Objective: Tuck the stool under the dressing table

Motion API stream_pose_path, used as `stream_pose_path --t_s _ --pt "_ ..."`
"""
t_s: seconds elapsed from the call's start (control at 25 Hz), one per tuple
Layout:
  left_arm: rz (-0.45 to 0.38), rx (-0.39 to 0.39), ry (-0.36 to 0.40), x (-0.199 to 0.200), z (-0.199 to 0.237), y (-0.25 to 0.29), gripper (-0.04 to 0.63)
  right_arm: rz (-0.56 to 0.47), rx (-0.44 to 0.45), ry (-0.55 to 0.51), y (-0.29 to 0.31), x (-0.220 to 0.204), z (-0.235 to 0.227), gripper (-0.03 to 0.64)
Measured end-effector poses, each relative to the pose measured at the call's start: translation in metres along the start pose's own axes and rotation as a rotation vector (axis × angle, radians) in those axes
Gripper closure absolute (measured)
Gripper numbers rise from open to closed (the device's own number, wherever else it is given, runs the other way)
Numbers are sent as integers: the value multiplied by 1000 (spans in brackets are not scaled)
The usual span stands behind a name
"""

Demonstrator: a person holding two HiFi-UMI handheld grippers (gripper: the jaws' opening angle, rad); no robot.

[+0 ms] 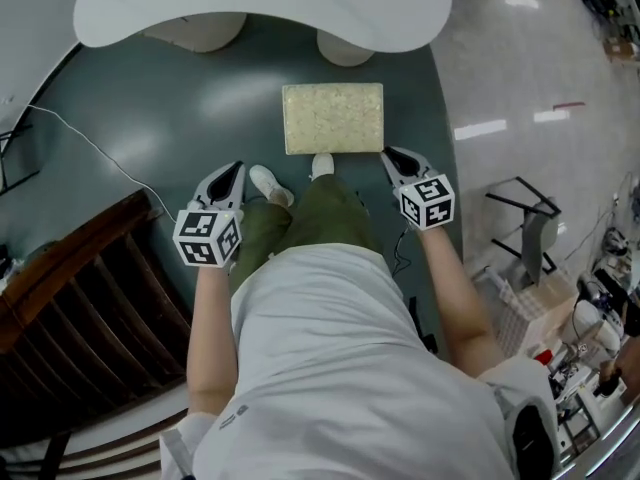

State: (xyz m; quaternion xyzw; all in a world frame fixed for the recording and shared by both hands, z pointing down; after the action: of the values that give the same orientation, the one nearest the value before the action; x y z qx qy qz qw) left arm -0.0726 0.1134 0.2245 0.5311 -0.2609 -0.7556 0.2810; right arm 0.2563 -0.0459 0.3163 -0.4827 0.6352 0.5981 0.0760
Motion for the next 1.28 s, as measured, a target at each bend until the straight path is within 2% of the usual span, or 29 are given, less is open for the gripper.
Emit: stream_pose_path --t_s 0.24,0.44,0.68,0.8,0.96,1.28 --pt "96 -13 -25 -23 5 45 594 96 -23 27 25 -51 -36 524" --pt "178 -1 -35 -73 16 84 594 203 -21 88 54 -103 -58 418" --pt "264 -15 -77 -115 22 126 591 322 -1 128 80 -151 -72 346" --pt "291 -11 -91 -128 26 138 559 358 9 145 90 -162 -75 313" --pt "340 -12 -101 -152 38 161 492 385 -11 164 110 -179 -88 304" --pt "416 -51 -91 -194 52 219 393 415 -31 217 157 -207 -120 245"
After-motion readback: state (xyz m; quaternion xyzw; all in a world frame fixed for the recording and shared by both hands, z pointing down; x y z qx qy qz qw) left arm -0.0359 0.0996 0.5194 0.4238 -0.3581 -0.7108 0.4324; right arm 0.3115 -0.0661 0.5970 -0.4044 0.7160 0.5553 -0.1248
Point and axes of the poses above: the fingertips, and each gripper's own axes: y forward along the fingers, z to its left, x out of its top, the point moved 8 cm from there along -y, backward along the fingers, and after that the axes turned 3 degrees about -y, right-handed, at the moved point
